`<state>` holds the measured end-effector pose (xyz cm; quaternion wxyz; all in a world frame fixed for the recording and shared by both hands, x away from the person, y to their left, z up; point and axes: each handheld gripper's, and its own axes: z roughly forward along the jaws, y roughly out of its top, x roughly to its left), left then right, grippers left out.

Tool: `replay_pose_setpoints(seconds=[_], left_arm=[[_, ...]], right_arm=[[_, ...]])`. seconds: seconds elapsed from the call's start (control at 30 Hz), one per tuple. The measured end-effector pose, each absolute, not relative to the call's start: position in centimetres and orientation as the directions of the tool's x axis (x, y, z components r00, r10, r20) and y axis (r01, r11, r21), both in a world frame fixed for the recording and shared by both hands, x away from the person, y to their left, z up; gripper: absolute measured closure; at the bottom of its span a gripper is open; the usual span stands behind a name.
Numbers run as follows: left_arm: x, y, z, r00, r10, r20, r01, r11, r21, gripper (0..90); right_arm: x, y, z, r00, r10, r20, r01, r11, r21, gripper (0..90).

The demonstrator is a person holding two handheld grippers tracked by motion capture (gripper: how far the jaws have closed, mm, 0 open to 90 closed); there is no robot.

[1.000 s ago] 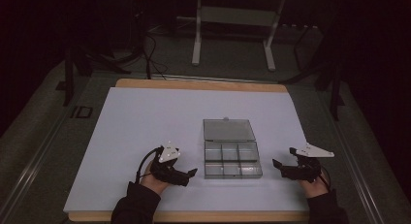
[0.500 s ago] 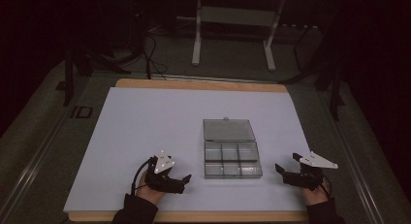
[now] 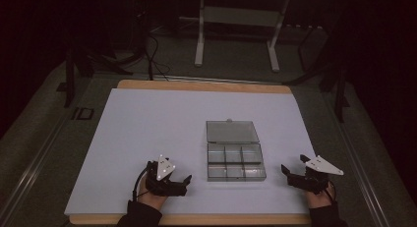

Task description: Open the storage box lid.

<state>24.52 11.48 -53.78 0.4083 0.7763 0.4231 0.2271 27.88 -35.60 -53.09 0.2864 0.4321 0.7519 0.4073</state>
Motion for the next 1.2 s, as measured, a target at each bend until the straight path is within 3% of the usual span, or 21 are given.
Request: replay_pose_setpoints(seconds=[0.5,1.2], left_arm=[[23.95,10.57,-53.90,0.510,0.854,0.107,0.433,-0.362,0.826,2.5],[24.00,10.94,-53.87,0.507,0.858,0.079,0.438,-0.336,0.834,2.5]], right_arm=[[28.10,-35.19,-53.33,-0.434,0.895,-0.104,0.446,0.314,0.838,14.6],[28.34,-35.16,-53.40,-0.430,0.897,-0.101,0.464,0.316,0.828,14.6]])
